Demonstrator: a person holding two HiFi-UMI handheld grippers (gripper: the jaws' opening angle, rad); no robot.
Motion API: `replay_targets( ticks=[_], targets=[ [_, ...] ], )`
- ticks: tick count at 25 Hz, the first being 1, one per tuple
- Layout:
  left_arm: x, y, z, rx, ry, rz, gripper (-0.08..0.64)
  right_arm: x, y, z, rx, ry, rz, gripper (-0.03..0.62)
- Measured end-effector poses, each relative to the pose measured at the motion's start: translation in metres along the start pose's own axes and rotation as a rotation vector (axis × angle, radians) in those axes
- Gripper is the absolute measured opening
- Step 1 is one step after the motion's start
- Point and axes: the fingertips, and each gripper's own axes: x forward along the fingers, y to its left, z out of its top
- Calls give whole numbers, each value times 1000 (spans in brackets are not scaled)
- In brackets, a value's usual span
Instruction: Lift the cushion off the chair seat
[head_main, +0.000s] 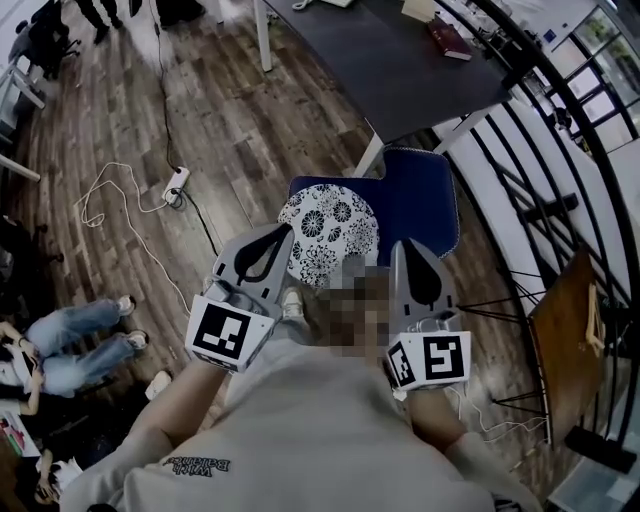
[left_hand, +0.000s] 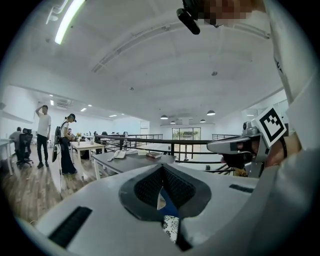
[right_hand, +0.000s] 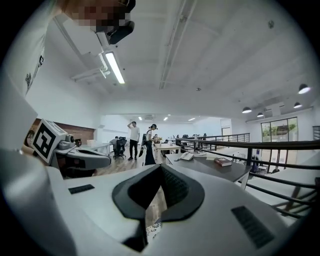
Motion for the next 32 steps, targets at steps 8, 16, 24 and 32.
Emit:
replay_targets(
  ticks=[8, 16, 24, 32],
  targets=[
    [26, 21, 21, 111, -49, -94, 5, 41, -1, 15, -8, -14, -61, 2],
    [51, 24, 16, 51, -40, -111, 5, 57, -16, 4, -10, 31, -57, 2],
    [74, 17, 16, -7, -10, -94, 5, 66, -37, -8, 21, 61, -10, 2],
    [104, 3, -6, -46, 37, -115, 5, 76, -72, -38, 51, 100, -46, 3]
  ],
)
